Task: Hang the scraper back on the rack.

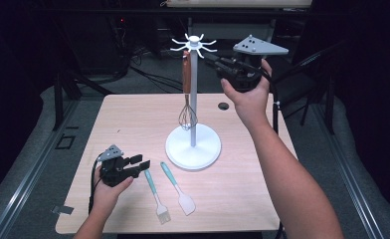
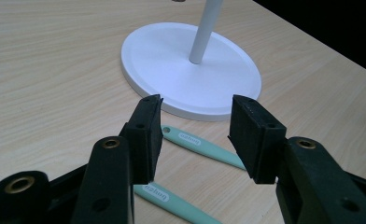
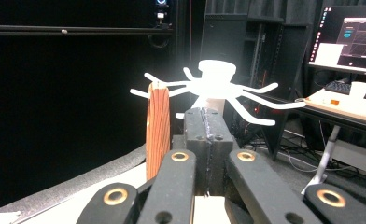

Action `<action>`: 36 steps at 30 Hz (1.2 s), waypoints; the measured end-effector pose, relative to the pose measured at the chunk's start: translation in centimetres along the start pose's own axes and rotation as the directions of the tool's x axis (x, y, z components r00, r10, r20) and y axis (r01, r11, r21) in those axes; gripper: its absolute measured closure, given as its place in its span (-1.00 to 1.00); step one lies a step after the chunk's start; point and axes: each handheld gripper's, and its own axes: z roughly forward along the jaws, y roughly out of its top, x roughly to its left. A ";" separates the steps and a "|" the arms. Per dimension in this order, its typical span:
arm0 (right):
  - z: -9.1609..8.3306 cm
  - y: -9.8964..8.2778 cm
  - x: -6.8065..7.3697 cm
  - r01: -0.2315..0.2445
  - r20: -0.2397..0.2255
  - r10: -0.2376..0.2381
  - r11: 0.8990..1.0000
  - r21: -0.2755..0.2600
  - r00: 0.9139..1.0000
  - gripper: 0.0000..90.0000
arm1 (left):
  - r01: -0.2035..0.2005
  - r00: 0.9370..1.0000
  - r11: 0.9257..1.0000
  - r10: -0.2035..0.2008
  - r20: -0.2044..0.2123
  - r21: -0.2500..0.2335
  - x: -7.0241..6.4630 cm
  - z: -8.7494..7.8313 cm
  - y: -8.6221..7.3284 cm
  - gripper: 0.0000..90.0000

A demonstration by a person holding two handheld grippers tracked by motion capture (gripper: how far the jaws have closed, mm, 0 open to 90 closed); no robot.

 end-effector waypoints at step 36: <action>-4.1 -7.7 2.7 -0.037 0.058 0.032 0.996 0.083 0.998 0.67 | 0.005 1.000 1.000 -0.005 -0.023 -0.005 0.2 -0.1 -0.1 0.20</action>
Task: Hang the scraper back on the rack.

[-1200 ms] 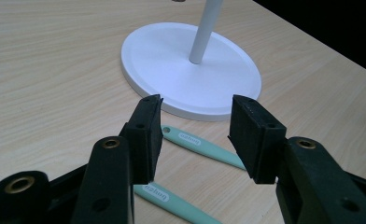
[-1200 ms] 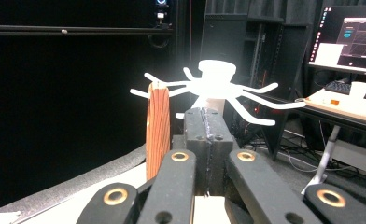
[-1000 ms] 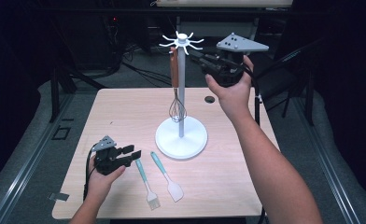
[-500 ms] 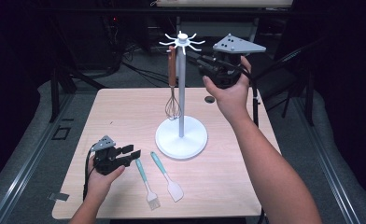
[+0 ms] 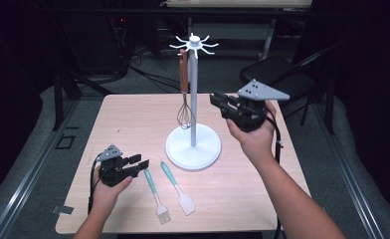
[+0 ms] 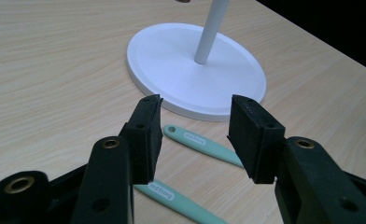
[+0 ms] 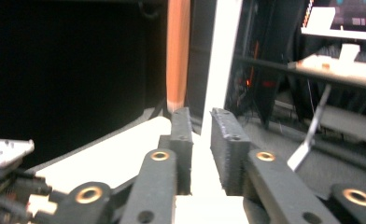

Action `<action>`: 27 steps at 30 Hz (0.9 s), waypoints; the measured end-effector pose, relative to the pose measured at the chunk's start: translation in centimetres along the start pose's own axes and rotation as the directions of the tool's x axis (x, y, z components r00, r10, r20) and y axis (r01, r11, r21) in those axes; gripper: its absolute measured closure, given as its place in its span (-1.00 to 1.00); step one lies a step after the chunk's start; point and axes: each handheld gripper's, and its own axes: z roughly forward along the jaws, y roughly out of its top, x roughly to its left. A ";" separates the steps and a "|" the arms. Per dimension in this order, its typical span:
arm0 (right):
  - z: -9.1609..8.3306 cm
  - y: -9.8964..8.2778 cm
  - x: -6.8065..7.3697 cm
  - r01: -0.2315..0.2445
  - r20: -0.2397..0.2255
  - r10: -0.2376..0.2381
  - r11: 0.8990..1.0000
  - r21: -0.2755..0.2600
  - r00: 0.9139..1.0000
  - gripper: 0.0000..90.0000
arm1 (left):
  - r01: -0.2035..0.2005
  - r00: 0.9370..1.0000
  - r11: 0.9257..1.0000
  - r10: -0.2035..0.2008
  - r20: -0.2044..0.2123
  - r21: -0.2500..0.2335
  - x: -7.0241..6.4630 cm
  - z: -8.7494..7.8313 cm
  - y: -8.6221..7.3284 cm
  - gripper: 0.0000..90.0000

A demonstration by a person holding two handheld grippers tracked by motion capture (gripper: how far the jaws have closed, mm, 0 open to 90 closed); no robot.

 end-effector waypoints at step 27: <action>-1.2 -17.4 2.1 -0.103 -0.010 0.110 0.959 0.265 0.994 0.20 | 0.000 1.000 1.000 0.000 -0.017 0.012 0.2 0.0 -0.2 0.19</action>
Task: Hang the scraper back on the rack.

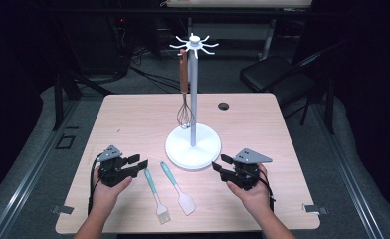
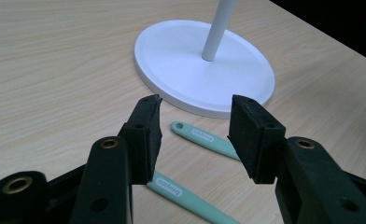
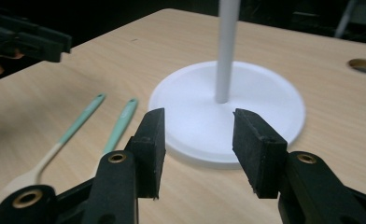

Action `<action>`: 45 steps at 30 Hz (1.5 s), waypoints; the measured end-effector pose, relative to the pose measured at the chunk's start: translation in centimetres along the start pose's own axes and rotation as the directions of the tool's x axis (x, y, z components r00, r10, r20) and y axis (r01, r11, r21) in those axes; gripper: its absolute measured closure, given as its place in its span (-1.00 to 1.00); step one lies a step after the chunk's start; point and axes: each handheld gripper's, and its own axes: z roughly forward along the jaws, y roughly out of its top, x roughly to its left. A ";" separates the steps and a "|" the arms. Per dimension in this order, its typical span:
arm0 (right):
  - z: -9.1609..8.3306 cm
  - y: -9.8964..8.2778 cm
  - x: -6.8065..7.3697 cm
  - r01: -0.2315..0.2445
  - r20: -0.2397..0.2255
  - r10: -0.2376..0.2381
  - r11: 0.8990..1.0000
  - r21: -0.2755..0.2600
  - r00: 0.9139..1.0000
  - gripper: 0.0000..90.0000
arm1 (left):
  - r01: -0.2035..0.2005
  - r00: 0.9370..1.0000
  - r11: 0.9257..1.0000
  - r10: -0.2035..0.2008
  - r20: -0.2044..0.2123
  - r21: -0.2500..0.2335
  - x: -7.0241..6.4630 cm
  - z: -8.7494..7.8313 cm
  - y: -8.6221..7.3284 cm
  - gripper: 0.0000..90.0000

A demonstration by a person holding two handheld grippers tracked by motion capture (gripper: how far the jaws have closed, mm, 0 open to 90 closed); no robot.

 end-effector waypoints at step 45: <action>11.7 -1.9 7.5 0.059 -0.107 -0.021 0.930 0.363 0.994 0.56 | 0.007 1.000 1.000 -0.007 -0.018 -0.001 0.5 0.0 -0.3 0.21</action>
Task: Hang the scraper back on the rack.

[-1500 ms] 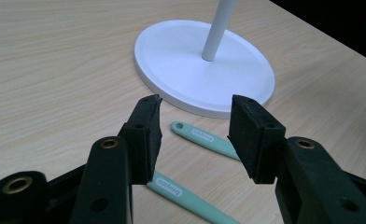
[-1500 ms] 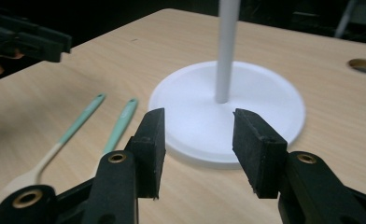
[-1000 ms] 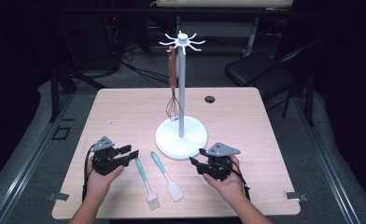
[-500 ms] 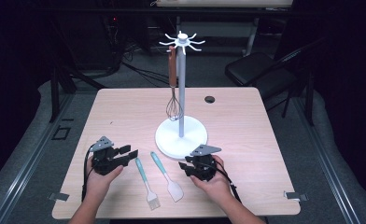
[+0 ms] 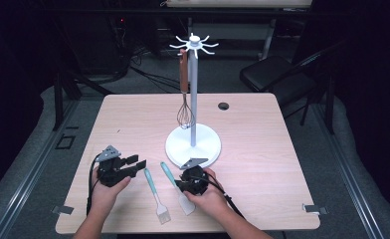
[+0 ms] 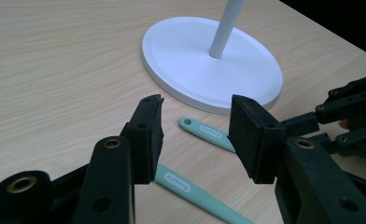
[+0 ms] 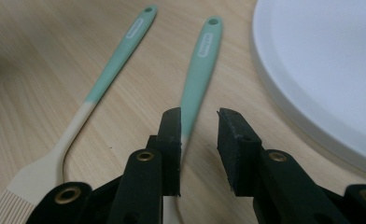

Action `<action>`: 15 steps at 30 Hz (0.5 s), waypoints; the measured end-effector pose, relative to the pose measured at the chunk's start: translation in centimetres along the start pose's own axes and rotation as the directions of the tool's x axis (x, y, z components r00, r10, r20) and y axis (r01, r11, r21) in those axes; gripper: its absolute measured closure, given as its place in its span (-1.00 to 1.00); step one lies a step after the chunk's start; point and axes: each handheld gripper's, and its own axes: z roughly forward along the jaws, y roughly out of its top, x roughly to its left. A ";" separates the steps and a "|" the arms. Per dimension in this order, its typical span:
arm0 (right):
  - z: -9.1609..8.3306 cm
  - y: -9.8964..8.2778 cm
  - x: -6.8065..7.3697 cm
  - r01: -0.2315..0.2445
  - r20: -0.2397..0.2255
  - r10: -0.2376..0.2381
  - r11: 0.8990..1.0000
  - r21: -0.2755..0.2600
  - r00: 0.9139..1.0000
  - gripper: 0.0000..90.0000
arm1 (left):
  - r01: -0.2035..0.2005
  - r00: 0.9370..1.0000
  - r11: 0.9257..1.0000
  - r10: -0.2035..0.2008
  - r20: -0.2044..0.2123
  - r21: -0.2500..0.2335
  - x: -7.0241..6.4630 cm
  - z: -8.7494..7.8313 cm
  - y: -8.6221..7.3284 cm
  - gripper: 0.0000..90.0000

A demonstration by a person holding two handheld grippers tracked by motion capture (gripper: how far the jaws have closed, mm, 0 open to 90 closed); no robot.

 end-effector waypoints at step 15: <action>1.2 0.2 1.5 0.043 0.043 -0.045 0.998 0.050 0.998 0.75 | 0.000 1.000 1.000 0.000 0.002 0.001 -0.1 0.0 0.0 0.21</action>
